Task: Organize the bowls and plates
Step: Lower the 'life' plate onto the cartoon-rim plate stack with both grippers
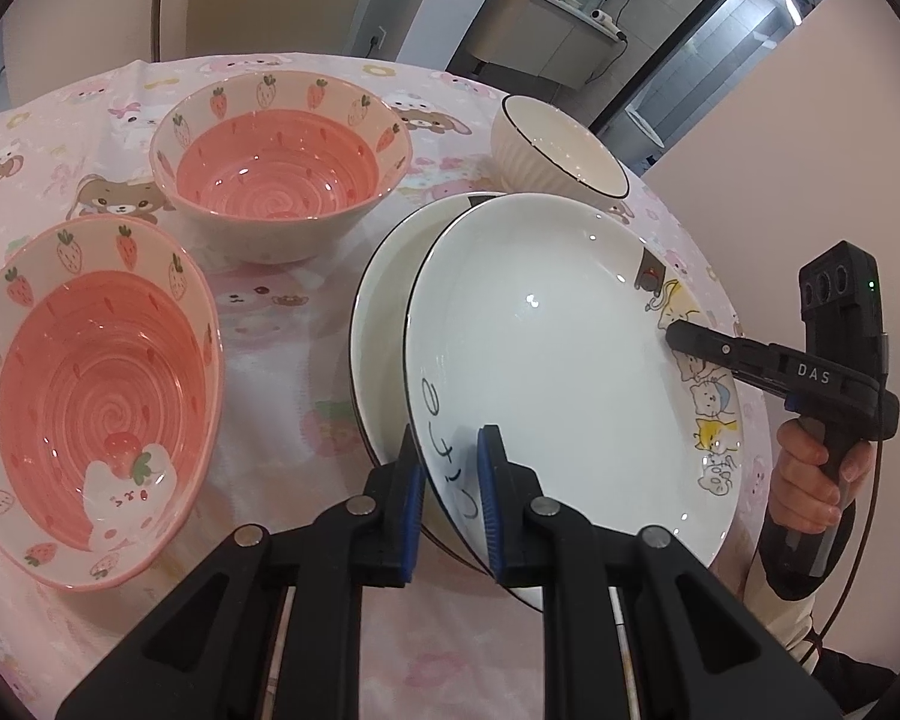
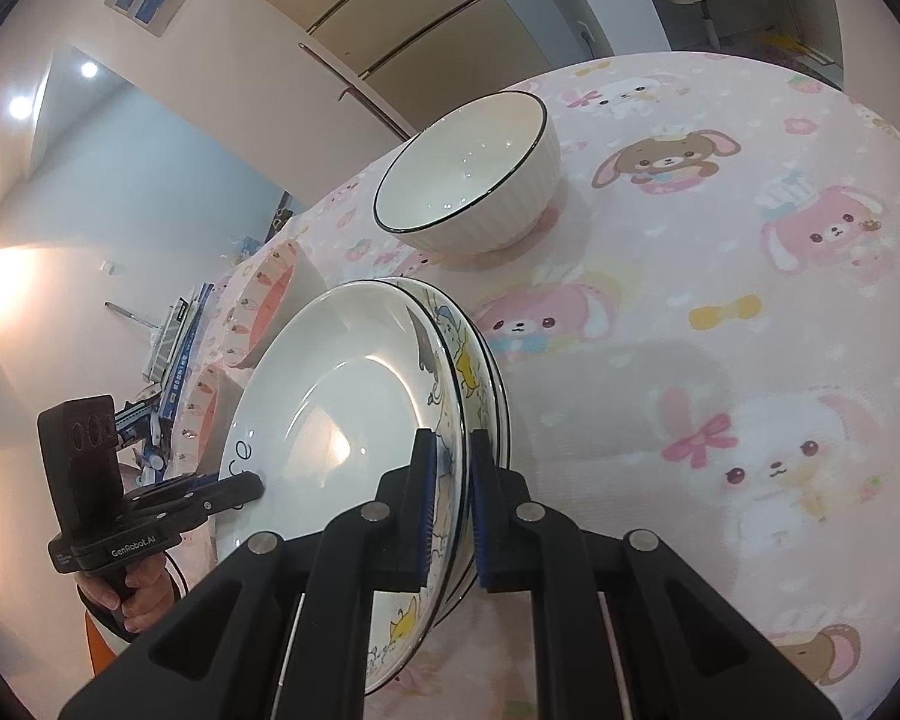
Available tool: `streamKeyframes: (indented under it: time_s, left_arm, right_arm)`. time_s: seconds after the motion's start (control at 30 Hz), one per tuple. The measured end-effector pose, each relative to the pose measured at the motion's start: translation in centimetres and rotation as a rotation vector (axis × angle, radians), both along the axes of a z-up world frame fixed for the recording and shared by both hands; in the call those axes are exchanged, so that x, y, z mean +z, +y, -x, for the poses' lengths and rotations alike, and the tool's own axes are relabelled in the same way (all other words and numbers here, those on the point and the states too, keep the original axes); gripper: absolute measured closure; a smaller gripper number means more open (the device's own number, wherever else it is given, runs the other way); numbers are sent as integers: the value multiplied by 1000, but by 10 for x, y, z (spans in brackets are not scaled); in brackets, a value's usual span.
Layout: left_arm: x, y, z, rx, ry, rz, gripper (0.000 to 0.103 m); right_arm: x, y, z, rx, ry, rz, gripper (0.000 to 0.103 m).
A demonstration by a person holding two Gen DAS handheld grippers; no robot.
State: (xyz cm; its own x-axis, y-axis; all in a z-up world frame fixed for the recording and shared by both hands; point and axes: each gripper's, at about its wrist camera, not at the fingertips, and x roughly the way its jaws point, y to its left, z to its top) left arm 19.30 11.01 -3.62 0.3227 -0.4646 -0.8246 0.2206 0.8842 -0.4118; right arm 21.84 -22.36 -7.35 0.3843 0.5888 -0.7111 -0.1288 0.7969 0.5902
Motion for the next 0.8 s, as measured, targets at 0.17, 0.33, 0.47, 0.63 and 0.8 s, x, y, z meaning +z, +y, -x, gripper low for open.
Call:
streamKeyframes:
  time_s: [0.17, 0.33, 0.47, 0.63, 0.8]
  left_arm:
    - [0, -6, 1, 9, -29, -35, 88]
    - [0, -5, 0, 7, -30, -34, 88]
    - [1, -6, 0, 3, -39, -48, 88]
    - [1, -11, 1, 5, -56, -83, 88]
    - [0, -11, 2, 8, -61, -87, 88]
  right_arm:
    - [3, -5, 0, -6, -7, -11, 92]
    - [3, -5, 0, -1, -8, -4, 92]
    - [5, -7, 0, -17, 8, -8, 92]
    - [13, -19, 2, -97, -16, 42, 92]
    - [23, -23, 6, -94, -70, 29, 92]
